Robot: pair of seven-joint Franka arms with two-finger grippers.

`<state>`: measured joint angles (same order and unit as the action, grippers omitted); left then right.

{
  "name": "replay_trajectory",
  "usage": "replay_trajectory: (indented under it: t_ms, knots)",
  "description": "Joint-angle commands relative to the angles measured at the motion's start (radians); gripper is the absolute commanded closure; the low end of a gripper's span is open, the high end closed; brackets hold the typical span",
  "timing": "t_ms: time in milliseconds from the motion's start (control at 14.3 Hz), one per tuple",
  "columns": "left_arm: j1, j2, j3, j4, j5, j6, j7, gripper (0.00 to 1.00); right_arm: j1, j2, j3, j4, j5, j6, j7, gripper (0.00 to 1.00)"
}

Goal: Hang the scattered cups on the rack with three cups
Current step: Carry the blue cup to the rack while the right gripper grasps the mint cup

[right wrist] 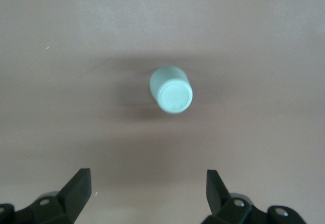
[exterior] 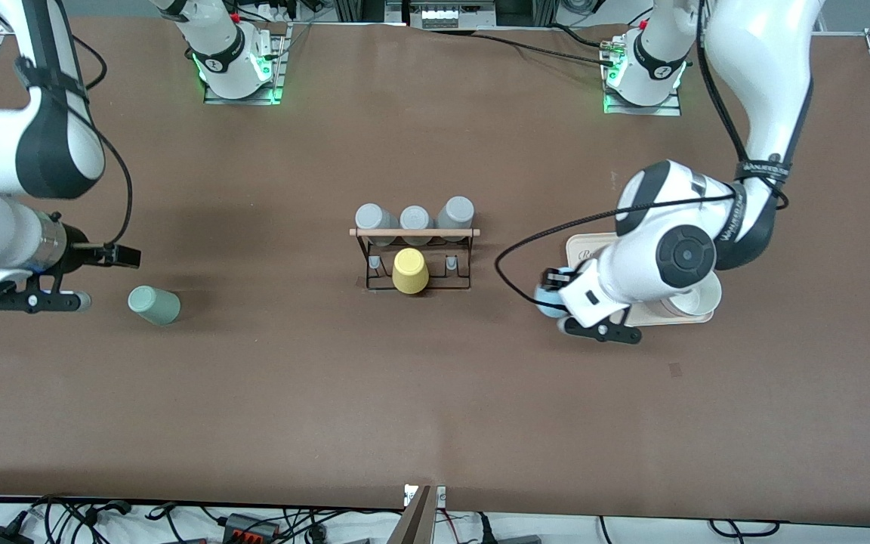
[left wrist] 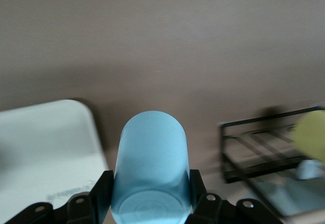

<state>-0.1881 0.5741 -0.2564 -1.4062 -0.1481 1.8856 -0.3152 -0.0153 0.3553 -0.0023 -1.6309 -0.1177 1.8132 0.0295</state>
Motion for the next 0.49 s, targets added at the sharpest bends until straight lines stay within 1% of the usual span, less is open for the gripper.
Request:
replay_trajectory:
  t_ms: [0, 70, 209, 279, 419]
  knots:
    - [-0.048, 0.042, 0.002, 0.119, -0.079, -0.022, -0.138, 0.98, -0.026, 0.08, 0.008, 0.0, -0.011, 0.079, -0.036, 0.0]
    - [-0.059, 0.055, -0.001, 0.148, -0.097, -0.022, -0.189, 0.98, -0.031, 0.102, 0.008, 0.0, -0.013, 0.099, -0.037, 0.0]
    - [-0.112, 0.096, 0.0, 0.212, -0.1, -0.016, -0.31, 0.97, -0.032, 0.14, 0.008, -0.01, -0.013, 0.152, -0.042, 0.0]
    - [-0.129, 0.114, 0.0, 0.233, -0.099, -0.016, -0.344, 0.97, -0.035, 0.146, 0.008, -0.032, -0.013, 0.197, -0.057, 0.0]
    - [-0.174, 0.118, 0.005, 0.222, -0.088, -0.017, -0.372, 0.96, -0.061, 0.145, 0.008, -0.095, -0.011, 0.293, -0.098, 0.0]
